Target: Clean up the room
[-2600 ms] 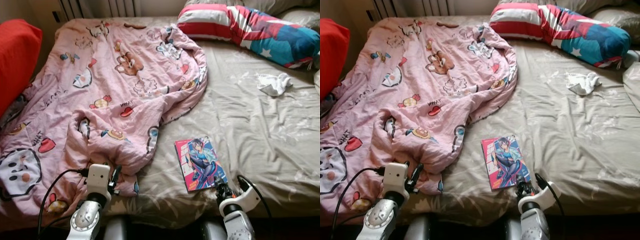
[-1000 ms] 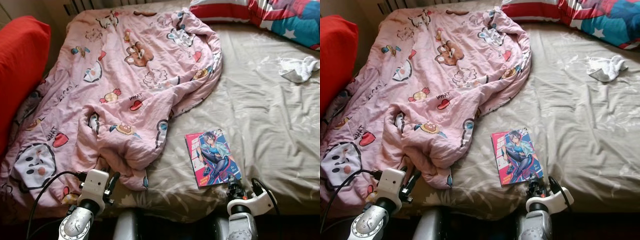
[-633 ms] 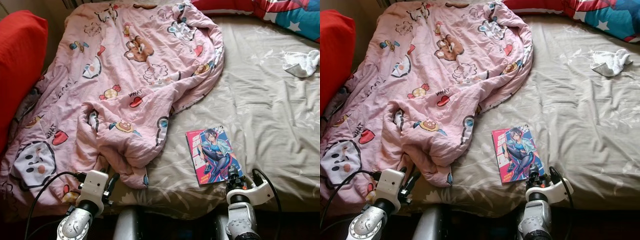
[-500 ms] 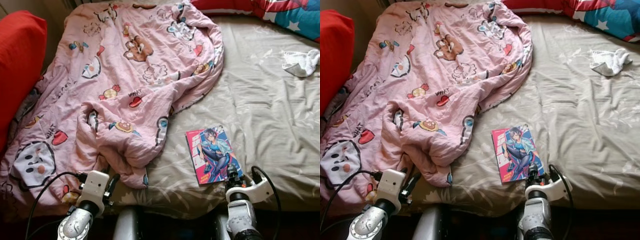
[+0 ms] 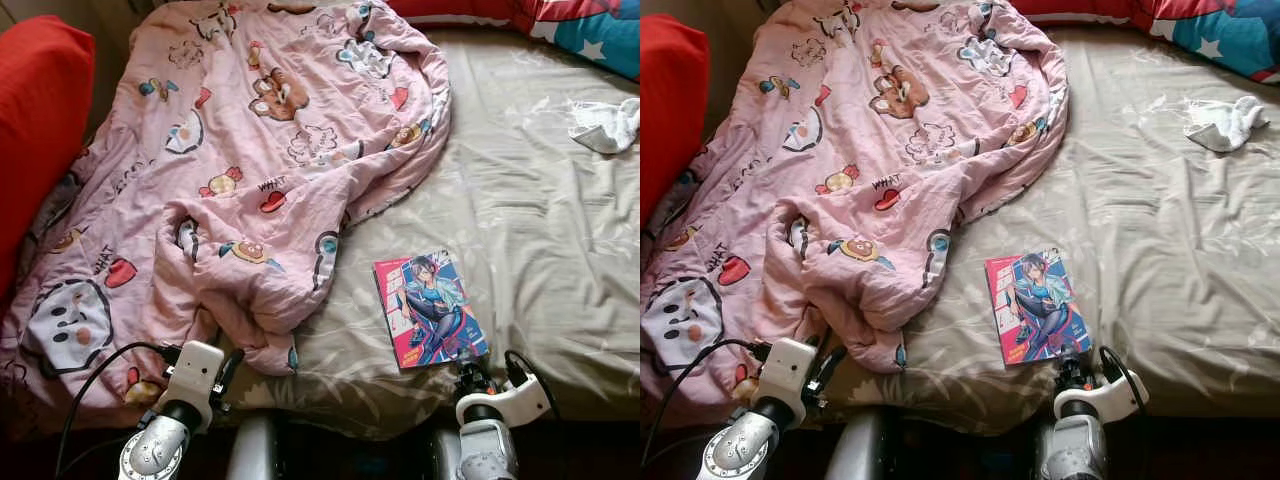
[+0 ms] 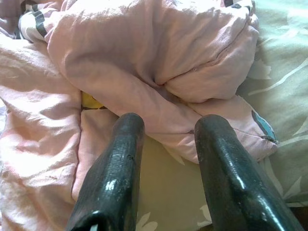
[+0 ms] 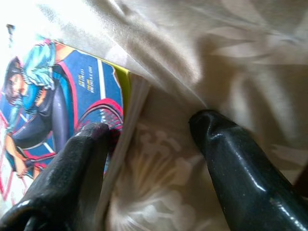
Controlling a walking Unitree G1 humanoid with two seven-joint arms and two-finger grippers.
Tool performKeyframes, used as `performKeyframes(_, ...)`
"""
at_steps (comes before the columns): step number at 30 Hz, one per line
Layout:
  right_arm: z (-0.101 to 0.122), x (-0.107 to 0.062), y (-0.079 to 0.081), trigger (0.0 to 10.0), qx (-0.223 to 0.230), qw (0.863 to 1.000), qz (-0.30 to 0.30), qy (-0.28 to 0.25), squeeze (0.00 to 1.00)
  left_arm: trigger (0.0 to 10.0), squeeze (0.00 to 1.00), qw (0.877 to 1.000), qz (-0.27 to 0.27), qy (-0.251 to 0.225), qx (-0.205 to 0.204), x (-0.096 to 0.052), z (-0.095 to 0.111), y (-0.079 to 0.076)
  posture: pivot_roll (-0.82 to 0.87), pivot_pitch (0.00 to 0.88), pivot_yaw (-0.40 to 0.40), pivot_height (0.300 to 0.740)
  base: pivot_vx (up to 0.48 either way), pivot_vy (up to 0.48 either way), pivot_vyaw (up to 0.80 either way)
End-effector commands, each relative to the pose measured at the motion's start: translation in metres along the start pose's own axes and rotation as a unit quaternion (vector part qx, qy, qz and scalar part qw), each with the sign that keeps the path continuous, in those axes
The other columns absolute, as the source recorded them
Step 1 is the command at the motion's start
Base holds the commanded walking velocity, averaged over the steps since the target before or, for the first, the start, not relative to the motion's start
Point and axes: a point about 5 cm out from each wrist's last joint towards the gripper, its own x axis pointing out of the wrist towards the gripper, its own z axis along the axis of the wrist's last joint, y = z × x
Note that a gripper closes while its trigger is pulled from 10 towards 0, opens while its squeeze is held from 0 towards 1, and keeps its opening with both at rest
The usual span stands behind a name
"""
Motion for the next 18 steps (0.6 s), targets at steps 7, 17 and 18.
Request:
performKeyframes(7,-0.009,-0.021,-0.038,10.0,0.009,0.997,-0.075,0.01,0.0,10.0,0.0,1.0,-0.003,0.015,0.0,-0.001,-0.007,-0.001,0.12,0.353,0.118,0.613,0.0,0.0,0.0)
performKeyframes(17,0.005,-0.008,0.003,10.0,0.001,0.998,0.046,-0.048,0.0,10.0,0.0,1.0,0.0,0.01,0.001,0.004,-0.005,0.002,0.11,0.343,0.114,0.613,0.0,0.0,0.0)
performKeyframes(18,0.006,-0.007,0.006,10.0,0.002,0.997,0.051,-0.051,0.0,10.0,0.0,1.0,0.0,0.01,0.001,0.004,-0.005,0.002,0.11,0.343,0.114,0.613,0.0,0.0,0.0)
